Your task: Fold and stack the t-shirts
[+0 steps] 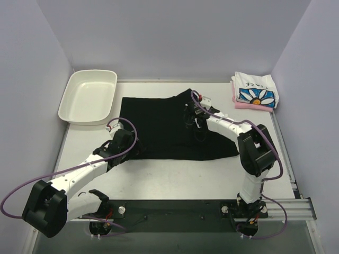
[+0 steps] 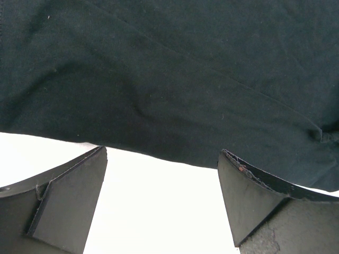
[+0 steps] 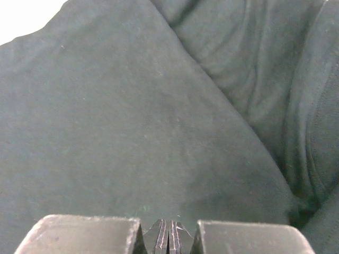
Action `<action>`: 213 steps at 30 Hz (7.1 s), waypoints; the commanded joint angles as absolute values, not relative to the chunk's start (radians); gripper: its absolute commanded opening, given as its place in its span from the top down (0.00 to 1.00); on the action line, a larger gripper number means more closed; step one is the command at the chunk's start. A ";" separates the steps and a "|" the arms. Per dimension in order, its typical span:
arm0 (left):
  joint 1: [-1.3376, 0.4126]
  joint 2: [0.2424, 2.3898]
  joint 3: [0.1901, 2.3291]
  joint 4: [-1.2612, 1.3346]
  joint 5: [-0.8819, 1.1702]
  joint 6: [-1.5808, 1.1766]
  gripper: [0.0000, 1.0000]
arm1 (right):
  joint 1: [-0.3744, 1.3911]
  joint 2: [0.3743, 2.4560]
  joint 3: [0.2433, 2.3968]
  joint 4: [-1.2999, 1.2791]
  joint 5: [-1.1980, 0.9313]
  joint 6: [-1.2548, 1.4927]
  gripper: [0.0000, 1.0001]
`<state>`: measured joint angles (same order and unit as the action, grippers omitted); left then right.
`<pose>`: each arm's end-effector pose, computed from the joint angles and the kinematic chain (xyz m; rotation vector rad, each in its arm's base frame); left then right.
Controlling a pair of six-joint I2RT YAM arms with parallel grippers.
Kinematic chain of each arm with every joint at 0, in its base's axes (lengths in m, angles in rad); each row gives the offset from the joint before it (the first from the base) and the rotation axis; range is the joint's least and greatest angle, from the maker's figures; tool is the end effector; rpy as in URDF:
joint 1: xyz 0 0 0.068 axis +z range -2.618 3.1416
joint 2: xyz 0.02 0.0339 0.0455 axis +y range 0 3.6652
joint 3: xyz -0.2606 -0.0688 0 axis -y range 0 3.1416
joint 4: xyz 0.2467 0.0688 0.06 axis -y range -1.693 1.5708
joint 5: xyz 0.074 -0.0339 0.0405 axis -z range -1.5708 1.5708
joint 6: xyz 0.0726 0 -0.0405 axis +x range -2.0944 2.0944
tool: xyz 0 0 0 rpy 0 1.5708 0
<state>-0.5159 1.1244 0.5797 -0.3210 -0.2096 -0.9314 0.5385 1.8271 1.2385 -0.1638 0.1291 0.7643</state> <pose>0.2193 -0.1070 0.1616 -0.5982 2.3781 -0.4038 0.3749 0.2131 0.1788 0.3330 2.3471 0.5013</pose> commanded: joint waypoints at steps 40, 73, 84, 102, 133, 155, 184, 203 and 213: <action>-0.515 1.166 0.578 -0.281 -0.204 -0.925 0.05 | 0.549 1.456 0.862 -0.434 0.348 0.770 0.36; -0.508 1.161 0.560 -0.291 -0.222 -0.911 0.05 | 0.543 1.847 1.244 -0.322 0.377 0.686 0.36; -0.506 1.123 0.612 -0.337 -0.229 -0.888 0.05 | 0.546 1.617 1.132 -0.181 0.393 0.565 0.35; -0.500 1.365 0.802 -0.363 -0.261 -0.790 0.02 | 0.450 1.256 0.784 -0.304 0.396 0.615 0.32; -0.500 1.444 0.626 -0.428 -0.270 -0.859 0.04 | 0.460 1.393 0.632 -0.360 0.241 0.833 0.32; -0.889 0.986 0.397 -0.718 -0.295 -1.293 0.04 | 0.678 0.950 0.453 -0.724 0.298 1.087 0.31; -0.536 1.313 1.158 -0.608 -0.333 -0.793 0.02 | 0.364 1.520 1.335 -0.357 0.068 0.621 0.05; -0.405 1.543 1.170 -0.459 -0.201 -0.772 0.02 | 0.235 2.289 2.063 -0.365 -0.356 0.595 0.10; -0.390 1.568 1.157 -0.445 -0.196 -0.765 0.03 | 0.279 2.344 1.983 -0.235 -0.472 0.646 0.13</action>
<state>-0.3977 1.5513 1.1408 -0.4946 -0.2043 -0.7784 0.2466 2.3783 1.9934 -0.2916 -0.4088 0.6258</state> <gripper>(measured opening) 0.973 0.869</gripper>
